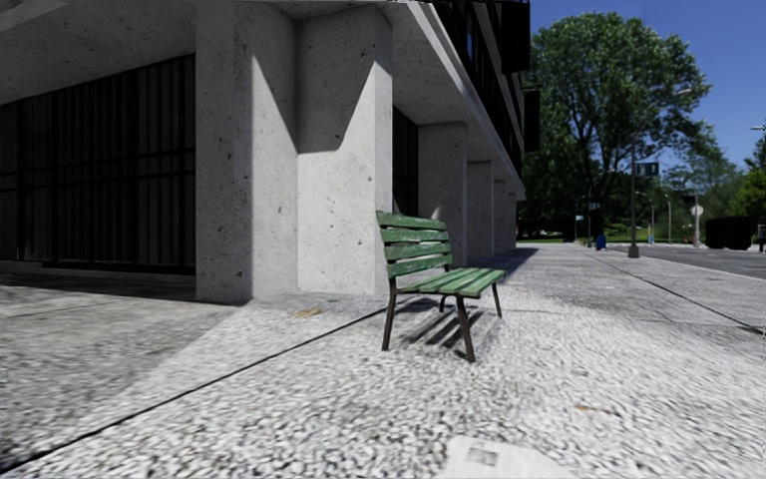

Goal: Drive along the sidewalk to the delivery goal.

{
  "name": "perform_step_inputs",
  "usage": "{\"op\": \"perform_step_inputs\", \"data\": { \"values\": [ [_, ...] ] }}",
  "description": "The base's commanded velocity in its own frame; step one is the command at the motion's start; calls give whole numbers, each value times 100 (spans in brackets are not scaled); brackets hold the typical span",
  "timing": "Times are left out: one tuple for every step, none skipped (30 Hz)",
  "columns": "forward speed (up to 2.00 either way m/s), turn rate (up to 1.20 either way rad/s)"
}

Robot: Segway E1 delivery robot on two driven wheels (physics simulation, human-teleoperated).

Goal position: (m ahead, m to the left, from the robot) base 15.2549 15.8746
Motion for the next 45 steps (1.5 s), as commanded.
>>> {"op": "perform_step_inputs", "data": {
  "values": [
    [167,58],
    [168,58],
    [170,58],
    [171,58],
    [172,58],
    [172,58],
    [173,58],
    [174,58],
    [174,58],
    [174,66],
    [174,66],
    [174,68],
    [174,69],
    [174,69],
    [174,69],
    [174,69],
    [174,69],
    [175,69],
    [177,69],
    [177,69],
    [180,69],
    [185,69],
    [188,69],
    [188,69],
    [188,69],
    [188,69],
    [188,69],
    [188,69],
    [189,69],
    [189,69],
    [200,69],
    [200,69],
    [200,69],
    [200,69],
    [200,69],
    [200,69],
    [200,69],
    [200,69],
    [200,69],
    [200,69],
    [200,69],
    [200,69],
    [200,69],
    [200,69],
    [200,69]
  ]
}}
